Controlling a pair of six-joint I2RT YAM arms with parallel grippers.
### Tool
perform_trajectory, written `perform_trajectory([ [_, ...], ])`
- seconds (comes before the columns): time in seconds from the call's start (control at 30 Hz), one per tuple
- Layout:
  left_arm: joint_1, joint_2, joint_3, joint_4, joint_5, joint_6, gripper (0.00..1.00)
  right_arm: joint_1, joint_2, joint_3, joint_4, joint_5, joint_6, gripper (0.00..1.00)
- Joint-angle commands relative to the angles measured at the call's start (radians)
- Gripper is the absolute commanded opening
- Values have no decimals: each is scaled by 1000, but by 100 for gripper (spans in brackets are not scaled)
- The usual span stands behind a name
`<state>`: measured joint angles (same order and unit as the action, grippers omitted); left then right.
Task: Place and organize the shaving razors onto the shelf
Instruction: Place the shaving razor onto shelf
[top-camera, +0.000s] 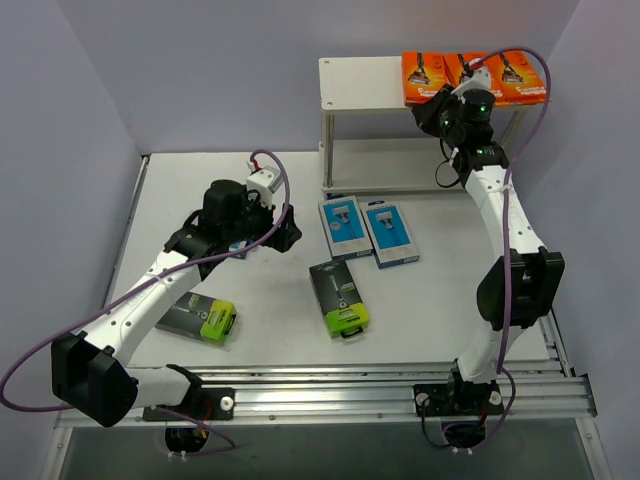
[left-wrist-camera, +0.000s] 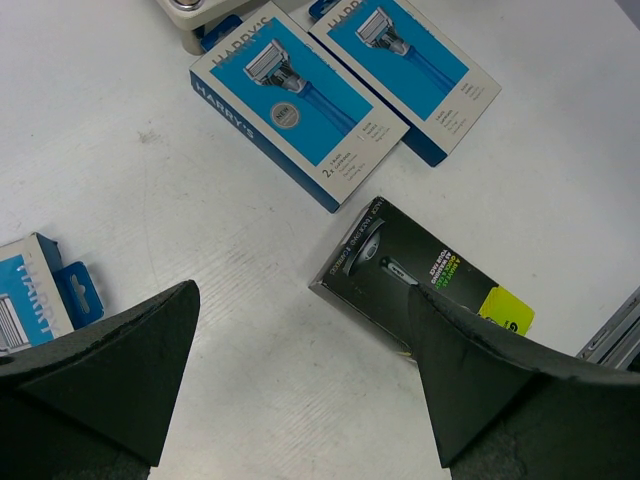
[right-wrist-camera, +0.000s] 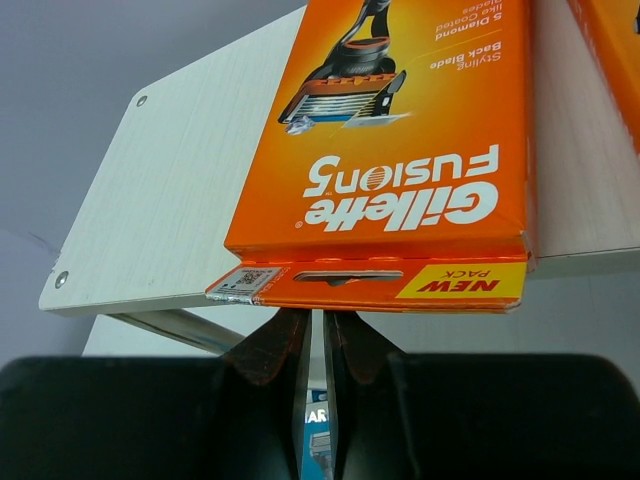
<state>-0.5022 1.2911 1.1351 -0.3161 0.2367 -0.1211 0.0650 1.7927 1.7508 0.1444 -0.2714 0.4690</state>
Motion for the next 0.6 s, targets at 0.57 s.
perform_trajectory([
  [0.57,2,-42,0,22,3,8,94,-112,-277,-151,-65,-38,-52,16],
])
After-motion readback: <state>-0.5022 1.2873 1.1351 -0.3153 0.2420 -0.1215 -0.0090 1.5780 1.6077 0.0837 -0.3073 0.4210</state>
